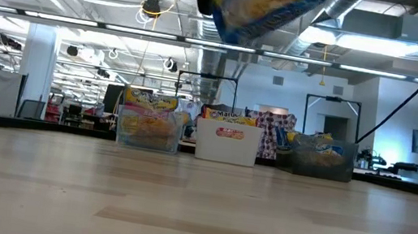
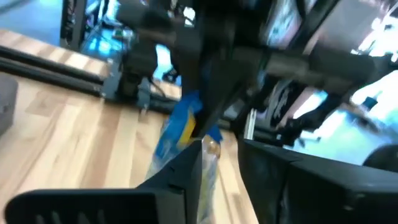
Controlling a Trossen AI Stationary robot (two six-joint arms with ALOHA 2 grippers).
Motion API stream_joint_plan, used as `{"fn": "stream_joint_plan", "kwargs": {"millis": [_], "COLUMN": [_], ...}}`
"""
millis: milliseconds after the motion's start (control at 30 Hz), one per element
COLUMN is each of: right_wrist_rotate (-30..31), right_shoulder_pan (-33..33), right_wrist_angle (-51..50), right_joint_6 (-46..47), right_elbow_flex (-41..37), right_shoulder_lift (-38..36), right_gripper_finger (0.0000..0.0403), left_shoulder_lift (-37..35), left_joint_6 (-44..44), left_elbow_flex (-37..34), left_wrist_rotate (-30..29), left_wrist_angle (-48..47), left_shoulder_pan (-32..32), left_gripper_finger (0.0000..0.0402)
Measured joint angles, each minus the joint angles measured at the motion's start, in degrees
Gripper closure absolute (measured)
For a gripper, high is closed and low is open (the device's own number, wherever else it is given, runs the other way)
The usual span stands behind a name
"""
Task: Sort Maruchan noodles
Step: Put the blue bag into the black bin
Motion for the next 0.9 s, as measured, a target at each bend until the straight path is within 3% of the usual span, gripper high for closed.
{"fn": "stream_joint_plan", "kwargs": {"millis": [467,667,900], "right_wrist_rotate": [3.86,6.56,7.3], "right_shoulder_pan": [-2.18,-7.88,-17.18], "right_wrist_angle": [-13.21,-17.57,-18.16], "right_joint_6": [-8.55,-15.92,-25.12], "right_elbow_flex": [-0.02,-0.07,-0.06], "right_shoulder_lift": [-0.07,-1.62,-8.3], "right_gripper_finger": [0.04,0.04,0.04], "left_shoulder_lift": [-4.1,-4.1,-4.1], "left_joint_6": [1.03,1.09,1.23], "left_elbow_flex": [0.07,0.07,0.07], "left_wrist_rotate": [-0.22,-0.04,-0.09], "left_wrist_angle": [0.21,0.06,0.04], "left_shoulder_pan": [6.75,8.55,12.16], "left_gripper_finger": [0.0301,0.0301,0.0301]}}
